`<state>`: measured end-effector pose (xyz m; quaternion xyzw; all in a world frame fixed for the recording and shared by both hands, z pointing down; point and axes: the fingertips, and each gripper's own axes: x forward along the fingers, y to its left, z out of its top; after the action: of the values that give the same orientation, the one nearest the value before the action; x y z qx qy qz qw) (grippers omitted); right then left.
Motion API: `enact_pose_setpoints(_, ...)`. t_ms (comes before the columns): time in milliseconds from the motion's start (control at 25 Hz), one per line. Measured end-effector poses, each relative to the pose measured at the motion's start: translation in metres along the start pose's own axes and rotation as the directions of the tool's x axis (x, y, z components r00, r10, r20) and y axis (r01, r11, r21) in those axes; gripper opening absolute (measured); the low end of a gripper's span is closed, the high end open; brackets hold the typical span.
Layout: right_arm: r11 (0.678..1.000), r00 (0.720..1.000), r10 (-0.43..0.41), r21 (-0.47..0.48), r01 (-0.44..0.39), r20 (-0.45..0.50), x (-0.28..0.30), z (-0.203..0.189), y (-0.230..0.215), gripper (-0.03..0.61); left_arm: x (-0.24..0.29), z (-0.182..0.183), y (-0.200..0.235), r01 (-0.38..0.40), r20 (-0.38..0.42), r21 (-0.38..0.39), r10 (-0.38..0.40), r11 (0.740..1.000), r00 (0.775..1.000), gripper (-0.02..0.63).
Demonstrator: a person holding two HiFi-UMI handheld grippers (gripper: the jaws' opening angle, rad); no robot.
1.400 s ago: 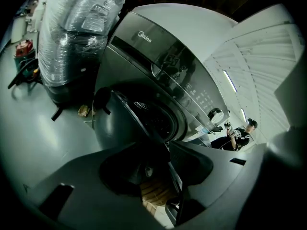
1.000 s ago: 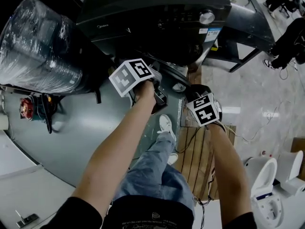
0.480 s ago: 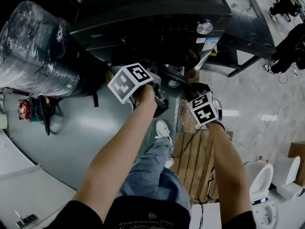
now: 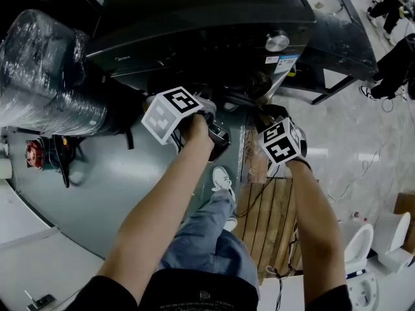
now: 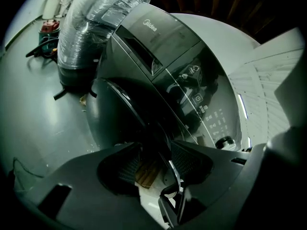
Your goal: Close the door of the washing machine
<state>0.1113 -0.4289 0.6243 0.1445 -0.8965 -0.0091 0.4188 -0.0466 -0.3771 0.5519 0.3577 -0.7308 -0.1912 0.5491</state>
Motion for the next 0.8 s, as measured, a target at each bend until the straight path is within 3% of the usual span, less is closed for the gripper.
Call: enact_pose_setpoints(800,0.998,0.999,-0.048,0.029,0.047,0.018,0.033,0.028,-0.055,0.152,0.027,0.019,-0.020,0.047,-0.026,-0.071,-0.049,0.996,0.998,0.221)
